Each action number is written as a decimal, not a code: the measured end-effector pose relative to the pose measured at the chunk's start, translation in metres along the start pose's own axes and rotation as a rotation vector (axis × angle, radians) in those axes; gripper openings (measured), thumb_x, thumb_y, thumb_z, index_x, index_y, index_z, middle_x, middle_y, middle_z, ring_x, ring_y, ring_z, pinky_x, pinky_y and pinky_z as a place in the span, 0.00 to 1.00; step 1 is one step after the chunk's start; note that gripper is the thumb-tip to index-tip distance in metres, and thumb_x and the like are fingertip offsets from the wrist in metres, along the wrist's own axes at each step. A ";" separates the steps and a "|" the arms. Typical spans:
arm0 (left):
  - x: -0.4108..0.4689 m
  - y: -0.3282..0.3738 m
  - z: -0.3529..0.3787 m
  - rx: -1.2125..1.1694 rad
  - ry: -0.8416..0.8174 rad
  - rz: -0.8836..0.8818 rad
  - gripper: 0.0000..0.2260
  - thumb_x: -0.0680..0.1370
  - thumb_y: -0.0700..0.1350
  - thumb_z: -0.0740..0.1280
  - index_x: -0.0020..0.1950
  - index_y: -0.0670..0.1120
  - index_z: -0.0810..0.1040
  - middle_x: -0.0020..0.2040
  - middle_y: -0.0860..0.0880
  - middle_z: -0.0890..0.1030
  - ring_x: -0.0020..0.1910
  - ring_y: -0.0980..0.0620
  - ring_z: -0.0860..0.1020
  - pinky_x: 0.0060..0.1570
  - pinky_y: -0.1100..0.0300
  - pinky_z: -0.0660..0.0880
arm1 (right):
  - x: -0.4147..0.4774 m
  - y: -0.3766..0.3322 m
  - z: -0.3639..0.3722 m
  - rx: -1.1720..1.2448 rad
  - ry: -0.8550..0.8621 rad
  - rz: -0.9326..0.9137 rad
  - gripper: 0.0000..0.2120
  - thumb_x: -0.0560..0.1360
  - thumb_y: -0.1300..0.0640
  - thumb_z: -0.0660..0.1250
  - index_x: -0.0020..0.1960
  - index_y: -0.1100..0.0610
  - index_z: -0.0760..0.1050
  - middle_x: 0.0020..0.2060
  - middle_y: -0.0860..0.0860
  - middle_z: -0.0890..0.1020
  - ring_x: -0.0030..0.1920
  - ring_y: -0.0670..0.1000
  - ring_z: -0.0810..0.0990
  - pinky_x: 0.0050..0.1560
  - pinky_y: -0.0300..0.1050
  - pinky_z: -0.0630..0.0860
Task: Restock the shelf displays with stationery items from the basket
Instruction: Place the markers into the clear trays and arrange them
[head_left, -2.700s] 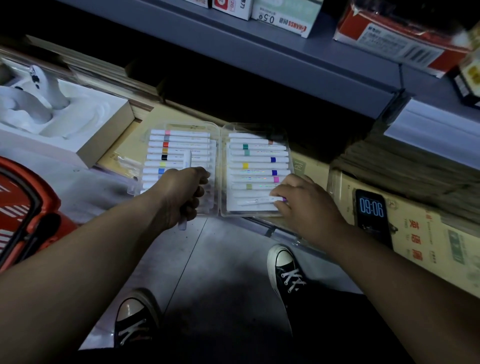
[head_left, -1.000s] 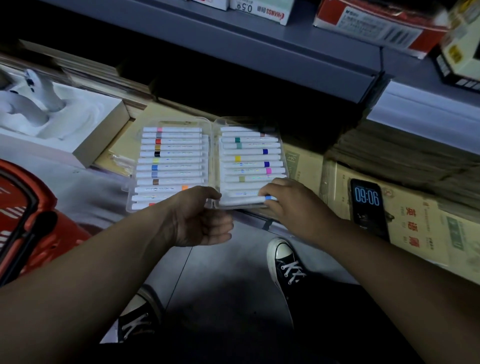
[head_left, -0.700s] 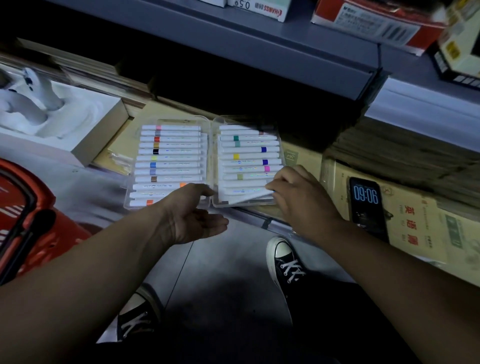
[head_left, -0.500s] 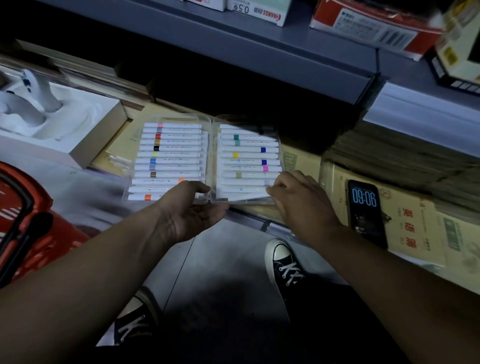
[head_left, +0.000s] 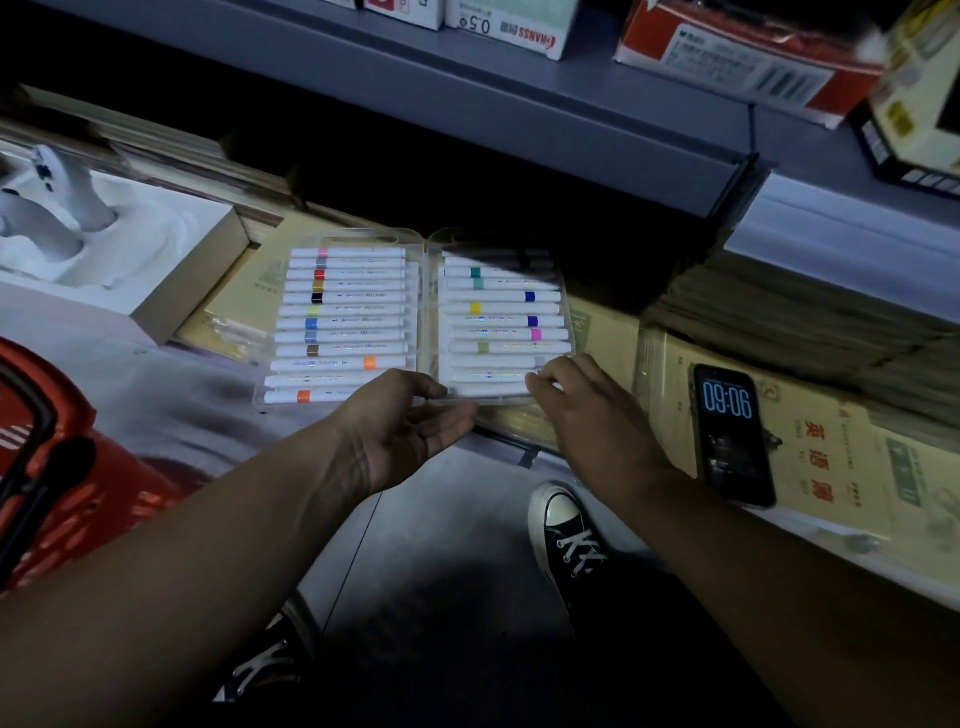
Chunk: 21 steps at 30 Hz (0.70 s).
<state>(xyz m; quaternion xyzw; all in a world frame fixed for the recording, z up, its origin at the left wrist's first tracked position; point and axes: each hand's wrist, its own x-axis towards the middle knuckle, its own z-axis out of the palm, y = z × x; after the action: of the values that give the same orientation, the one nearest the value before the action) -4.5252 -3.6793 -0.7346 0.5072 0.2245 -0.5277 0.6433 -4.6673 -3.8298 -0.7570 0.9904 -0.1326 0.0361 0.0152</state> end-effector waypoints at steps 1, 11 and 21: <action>0.001 0.000 0.001 0.000 0.005 -0.001 0.06 0.80 0.30 0.58 0.52 0.34 0.74 0.54 0.32 0.80 0.54 0.38 0.83 0.52 0.47 0.81 | 0.001 0.000 0.001 -0.009 -0.004 -0.001 0.20 0.60 0.73 0.65 0.51 0.63 0.80 0.47 0.57 0.81 0.49 0.60 0.80 0.42 0.49 0.78; 0.003 0.002 -0.004 0.010 0.041 -0.038 0.15 0.79 0.33 0.59 0.65 0.31 0.73 0.60 0.30 0.80 0.57 0.37 0.83 0.48 0.47 0.83 | -0.013 -0.026 0.013 -0.268 -0.239 0.053 0.24 0.73 0.64 0.56 0.67 0.71 0.73 0.60 0.65 0.76 0.55 0.65 0.77 0.63 0.61 0.74; -0.002 0.039 -0.050 -0.110 0.436 0.256 0.07 0.81 0.38 0.57 0.54 0.45 0.73 0.49 0.43 0.78 0.47 0.44 0.80 0.48 0.48 0.79 | -0.012 -0.051 0.004 -0.012 -0.309 -0.051 0.40 0.79 0.63 0.58 0.81 0.60 0.36 0.81 0.55 0.36 0.80 0.55 0.35 0.76 0.49 0.30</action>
<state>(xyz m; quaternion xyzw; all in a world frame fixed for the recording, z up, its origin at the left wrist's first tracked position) -4.4781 -3.6369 -0.7360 0.5978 0.3203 -0.3072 0.6677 -4.6655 -3.7776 -0.7625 0.9871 -0.1085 -0.1179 0.0015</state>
